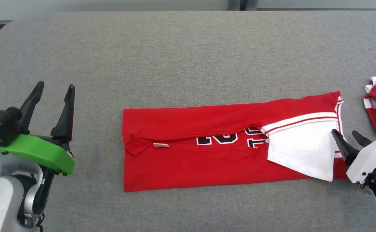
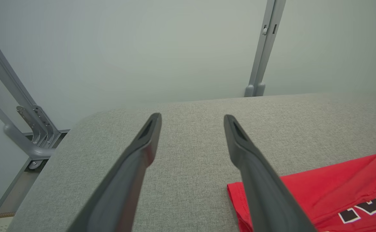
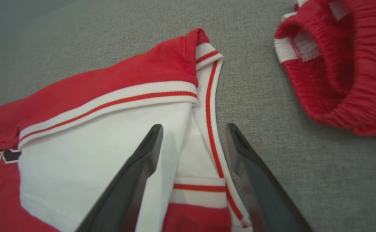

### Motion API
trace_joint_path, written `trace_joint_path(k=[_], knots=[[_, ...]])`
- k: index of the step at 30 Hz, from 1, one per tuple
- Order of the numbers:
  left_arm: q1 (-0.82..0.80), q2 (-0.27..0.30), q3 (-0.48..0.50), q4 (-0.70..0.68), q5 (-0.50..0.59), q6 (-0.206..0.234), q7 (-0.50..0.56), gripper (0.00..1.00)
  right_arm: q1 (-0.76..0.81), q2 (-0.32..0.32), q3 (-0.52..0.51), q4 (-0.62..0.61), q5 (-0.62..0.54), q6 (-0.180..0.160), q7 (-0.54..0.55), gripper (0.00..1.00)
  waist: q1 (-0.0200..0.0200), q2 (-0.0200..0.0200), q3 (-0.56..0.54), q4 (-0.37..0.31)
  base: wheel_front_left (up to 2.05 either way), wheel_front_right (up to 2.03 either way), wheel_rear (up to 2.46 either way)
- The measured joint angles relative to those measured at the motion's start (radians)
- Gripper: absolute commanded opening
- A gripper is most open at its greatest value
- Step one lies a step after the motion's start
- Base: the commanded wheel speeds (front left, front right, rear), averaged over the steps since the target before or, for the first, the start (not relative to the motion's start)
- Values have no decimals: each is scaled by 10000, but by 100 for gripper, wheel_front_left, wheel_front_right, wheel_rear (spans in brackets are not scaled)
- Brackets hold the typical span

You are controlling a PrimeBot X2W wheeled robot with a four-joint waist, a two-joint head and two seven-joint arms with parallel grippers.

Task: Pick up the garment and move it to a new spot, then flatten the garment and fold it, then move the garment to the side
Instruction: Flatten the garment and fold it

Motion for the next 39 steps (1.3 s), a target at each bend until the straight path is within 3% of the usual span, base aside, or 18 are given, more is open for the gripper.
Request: trace_joint_path(k=[5,14,23,36,37,38,39], knots=[[388,-146,316,-63,606,12,-493,100,-70,297,-33,823,161,-54,96,100,0,0,114,561,0,0,0],[1216,-481,646,-38,882,13,-788,100,-597,169,2,1498,-23,-52,94,100,0,0,402,977,0,0,0],[1765,-943,1310,119,1083,13,-1022,100,-901,127,4,1931,-46,54,92,100,0,0,394,878,0,0,0],[1858,-1390,1241,-213,1252,13,-1024,100,-1272,359,198,2397,146,453,320,100,0,0,488,681,0,0,0],[1858,-1396,1243,-215,1273,13,-1022,100,-1323,466,148,2483,314,460,401,56,0,0,491,678,0,0,0],[1858,-1407,1241,-213,1302,13,-1024,100,-1383,520,132,2564,470,520,453,27,0,0,490,677,0,0,0],[1857,-1423,1218,-203,1315,13,-1022,100,-1434,562,79,2648,652,585,514,13,0,0,480,678,0,0,0]])
